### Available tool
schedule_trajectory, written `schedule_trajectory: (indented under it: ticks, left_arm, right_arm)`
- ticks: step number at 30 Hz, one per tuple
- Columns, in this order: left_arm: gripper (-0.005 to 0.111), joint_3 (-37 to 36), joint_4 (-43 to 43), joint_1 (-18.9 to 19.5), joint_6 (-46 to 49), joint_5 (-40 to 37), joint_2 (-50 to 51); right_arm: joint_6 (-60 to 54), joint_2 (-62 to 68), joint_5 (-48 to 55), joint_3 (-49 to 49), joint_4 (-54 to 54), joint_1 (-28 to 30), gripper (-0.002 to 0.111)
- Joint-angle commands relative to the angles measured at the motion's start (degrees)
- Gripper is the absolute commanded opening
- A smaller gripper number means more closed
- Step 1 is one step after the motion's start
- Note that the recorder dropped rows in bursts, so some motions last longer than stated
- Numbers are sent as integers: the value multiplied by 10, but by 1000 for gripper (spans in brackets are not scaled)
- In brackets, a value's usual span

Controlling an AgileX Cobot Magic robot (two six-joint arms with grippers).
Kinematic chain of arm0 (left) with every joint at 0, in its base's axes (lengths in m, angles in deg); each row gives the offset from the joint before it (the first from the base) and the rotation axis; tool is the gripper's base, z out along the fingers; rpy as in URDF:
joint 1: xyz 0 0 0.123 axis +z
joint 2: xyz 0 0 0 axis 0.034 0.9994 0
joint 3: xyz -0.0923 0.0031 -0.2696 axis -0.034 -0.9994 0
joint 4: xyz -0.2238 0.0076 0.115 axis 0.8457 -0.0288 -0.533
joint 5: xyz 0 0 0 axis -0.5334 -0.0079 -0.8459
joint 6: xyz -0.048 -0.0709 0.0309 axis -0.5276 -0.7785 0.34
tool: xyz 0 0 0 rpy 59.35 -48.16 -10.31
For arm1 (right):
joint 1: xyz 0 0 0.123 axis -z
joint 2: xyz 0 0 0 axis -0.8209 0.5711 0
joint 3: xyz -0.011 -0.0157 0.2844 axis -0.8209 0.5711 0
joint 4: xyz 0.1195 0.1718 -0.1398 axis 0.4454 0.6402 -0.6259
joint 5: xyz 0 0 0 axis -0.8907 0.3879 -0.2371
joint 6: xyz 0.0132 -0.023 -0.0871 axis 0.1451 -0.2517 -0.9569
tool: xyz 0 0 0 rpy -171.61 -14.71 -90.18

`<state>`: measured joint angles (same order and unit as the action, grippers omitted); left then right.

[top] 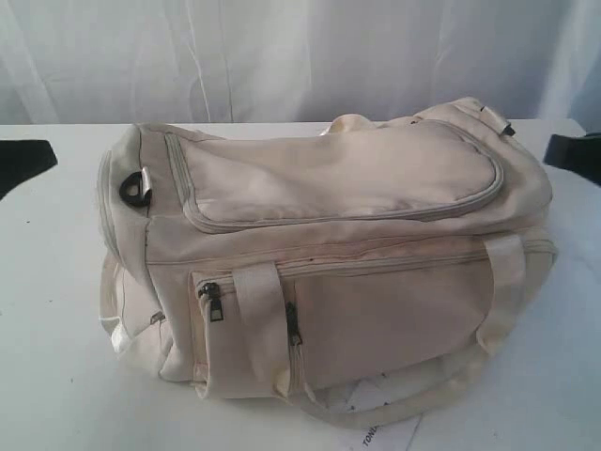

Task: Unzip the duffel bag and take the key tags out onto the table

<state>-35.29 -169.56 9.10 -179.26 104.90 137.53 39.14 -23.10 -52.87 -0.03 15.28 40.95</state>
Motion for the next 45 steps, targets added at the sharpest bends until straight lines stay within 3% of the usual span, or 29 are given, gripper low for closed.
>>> schedule_trajectory:
  ticks: [1, 8, 11, 14, 24, 27, 31, 35, 38, 45]
  left_arm:
    - [56, 5, -33, 2, -40, 23, 28]
    - [57, 5, -34, 2, -26, 66, 71]
    - [63, 5, -34, 2, -19, 68, 83]
    - [70, 5, -32, 2, -23, 77, 96]
    - [70, 5, 0, 1, -23, 101, 135]
    - [70, 5, 12, -10, -18, 98, 151]
    - [70, 5, 55, -52, 29, 95, 171]
    - [70, 5, 92, -96, 60, 52, 182]
    - [67, 7, 99, -118, 63, 6, 188]
    - [22, 13, 121, -120, 88, -3, 191]
  right_arm:
    - [15, 72, -8, -34, 17, -18, 0]
    - [88, 98, -80, -36, 19, -18, 0]
    - [88, 98, -97, -36, 19, -18, 0]
    - [82, 98, -94, -36, 19, -18, 0]
    - [82, 99, -80, -46, 24, -14, 0]
    - [33, 113, -77, -68, 18, -2, 0]
    - [-61, 151, -22, -113, 18, 0, 18]
    - [-79, 180, 2, -144, 18, 0, 54]
    - [-79, 198, 2, -159, 15, 0, 73]
    - [-82, 270, -2, -162, 14, 0, 74]
